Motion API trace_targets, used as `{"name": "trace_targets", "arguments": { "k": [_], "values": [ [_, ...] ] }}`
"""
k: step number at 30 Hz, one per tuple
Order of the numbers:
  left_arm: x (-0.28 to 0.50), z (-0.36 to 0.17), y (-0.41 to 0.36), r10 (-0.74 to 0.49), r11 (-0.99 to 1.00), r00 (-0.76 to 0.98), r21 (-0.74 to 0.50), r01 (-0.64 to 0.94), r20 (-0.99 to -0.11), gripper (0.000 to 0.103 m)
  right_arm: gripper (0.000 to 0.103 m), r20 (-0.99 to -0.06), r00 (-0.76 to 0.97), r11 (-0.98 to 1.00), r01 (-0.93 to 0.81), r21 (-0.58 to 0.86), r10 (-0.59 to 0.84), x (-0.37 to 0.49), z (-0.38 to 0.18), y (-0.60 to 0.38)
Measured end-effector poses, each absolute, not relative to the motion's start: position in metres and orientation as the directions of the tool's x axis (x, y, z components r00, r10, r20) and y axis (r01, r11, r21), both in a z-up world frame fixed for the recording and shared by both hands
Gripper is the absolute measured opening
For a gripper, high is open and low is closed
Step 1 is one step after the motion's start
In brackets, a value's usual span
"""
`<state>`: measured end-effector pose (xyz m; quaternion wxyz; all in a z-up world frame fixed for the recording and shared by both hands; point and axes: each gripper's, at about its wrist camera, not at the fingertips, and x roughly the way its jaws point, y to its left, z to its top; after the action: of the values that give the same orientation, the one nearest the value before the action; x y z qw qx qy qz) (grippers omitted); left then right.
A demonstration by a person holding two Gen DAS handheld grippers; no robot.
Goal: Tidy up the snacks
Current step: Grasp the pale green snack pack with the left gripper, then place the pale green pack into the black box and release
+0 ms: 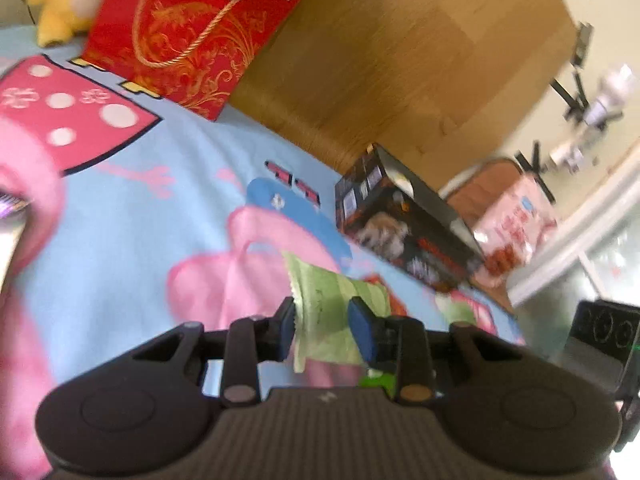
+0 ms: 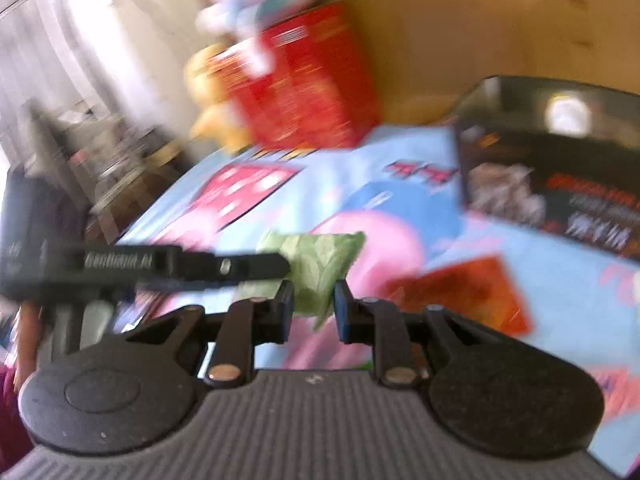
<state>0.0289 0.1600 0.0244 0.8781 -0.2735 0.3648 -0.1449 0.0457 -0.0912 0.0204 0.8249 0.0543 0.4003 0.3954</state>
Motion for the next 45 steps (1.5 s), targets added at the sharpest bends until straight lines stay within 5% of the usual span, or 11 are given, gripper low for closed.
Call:
{"name": "trace_targets", "arguments": {
  "k": [9, 13, 17, 20, 26, 30, 35, 45],
  "values": [
    [-0.035, 0.001, 0.139, -0.469, 0.829, 0.628, -0.554, 0.071, -0.622, 0.035, 0.025, -0.678, 0.226, 0.549, -0.777, 0.308, 0.7, -0.038, 0.005, -0.099],
    [-0.032, 0.006, 0.119, -0.452, 0.859, 0.626, -0.499, 0.114, -0.635, 0.051, 0.03, -0.693, 0.271, 0.551, -0.806, 0.216, 0.668, -0.06, 0.002, -0.108],
    [-0.036, 0.011, 0.106, -0.434, 0.884, 0.618, -0.443, 0.15, -0.656, 0.063, 0.045, -0.695, 0.329, 0.552, -0.826, 0.117, 0.639, -0.067, 0.0, -0.105],
    [-0.043, 0.016, 0.108, -0.416, 0.893, 0.638, -0.425, 0.149, -0.649, 0.075, 0.046, -0.702, 0.36, 0.551, -0.833, 0.056, 0.615, -0.072, -0.003, -0.101],
    [-0.049, 0.026, 0.11, -0.393, 0.906, 0.67, -0.388, 0.167, -0.63, 0.08, 0.046, -0.697, 0.393, 0.567, -0.824, 0.024, 0.6, -0.067, -0.001, -0.111],
    [-0.036, 0.009, 0.109, -0.406, 0.894, 0.633, -0.429, 0.126, -0.659, 0.076, 0.046, -0.696, 0.392, 0.581, -0.813, 0.043, 0.601, -0.061, -0.004, -0.105],
    [-0.032, 0.008, 0.108, -0.425, 0.888, 0.622, -0.435, 0.147, -0.658, 0.043, 0.046, -0.682, 0.391, 0.577, -0.815, 0.055, 0.618, -0.057, -0.009, -0.096],
    [-0.025, 0.043, 0.1, -0.467, 0.867, 0.676, -0.446, 0.223, -0.569, 0.041, 0.039, -0.592, 0.439, 0.586, -0.808, 0.069, 0.675, -0.051, 0.011, -0.11]
  ]
}}
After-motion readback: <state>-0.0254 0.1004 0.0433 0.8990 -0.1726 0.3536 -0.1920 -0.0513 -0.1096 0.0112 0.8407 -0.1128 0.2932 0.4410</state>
